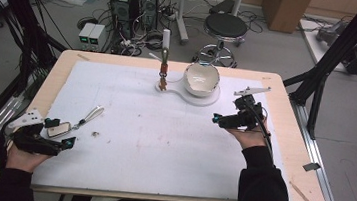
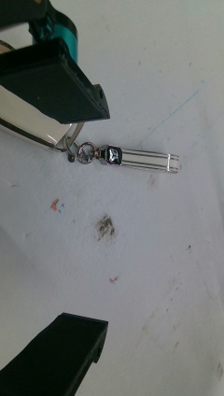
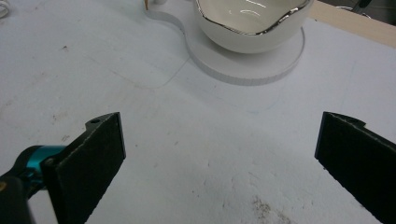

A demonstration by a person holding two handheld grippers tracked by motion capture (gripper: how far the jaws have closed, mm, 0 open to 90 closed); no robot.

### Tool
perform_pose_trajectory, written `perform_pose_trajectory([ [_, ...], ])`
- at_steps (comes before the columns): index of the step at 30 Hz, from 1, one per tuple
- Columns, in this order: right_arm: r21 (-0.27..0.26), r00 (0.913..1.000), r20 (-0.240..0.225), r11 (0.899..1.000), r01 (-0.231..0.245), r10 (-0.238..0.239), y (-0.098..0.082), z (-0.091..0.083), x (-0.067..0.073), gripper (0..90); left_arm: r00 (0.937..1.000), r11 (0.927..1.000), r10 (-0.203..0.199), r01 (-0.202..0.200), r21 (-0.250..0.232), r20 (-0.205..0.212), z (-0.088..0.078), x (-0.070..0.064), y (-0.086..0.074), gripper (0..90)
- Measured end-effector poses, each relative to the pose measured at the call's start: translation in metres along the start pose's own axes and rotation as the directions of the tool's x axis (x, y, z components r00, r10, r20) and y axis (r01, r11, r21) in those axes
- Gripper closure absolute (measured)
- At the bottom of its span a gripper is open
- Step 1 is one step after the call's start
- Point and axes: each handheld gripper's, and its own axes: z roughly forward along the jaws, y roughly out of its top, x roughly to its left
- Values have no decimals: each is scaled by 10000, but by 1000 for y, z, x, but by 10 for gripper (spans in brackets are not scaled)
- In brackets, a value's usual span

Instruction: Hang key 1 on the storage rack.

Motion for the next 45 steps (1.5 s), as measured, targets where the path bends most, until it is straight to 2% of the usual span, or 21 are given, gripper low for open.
perform_pose_trajectory([
  [9, -342, 9987, 106, 9982, -485, 488, -23, -9, -8, 8, 10000, 10000, 17, -17, 37, 21, 1, 1, 0, 23],
  [18, -362, 9981, 382, 9983, -462, 476, -44, -11, -8, 8, 10000, 10000, -5, 4, 75, 39, 3, 1, 1, 23],
  [23, -471, 9979, 348, 9975, -533, 550, -53, -10, -7, 8, 10000, 10000, -12, 11, 84, 63, 3, 1, 1, 23],
  [33, -324, 9984, -13, 9979, -564, 564, -71, -2, -2, 8, 10000, 9999, -12, 11, 115, 78, 3, 2, 1, 23],
  [41, -415, 9980, -129, 9972, -619, 614, -87, 3, 2, 8, 9999, 9999, -35, 33, 135, 100, 3, 2, 0, 23],
  [45, -457, 9976, -12, 9965, -695, 695, -95, 6, 3, 8, 9999, 9999, -70, 69, 149, 124, 4, 2, 0, 23],
])
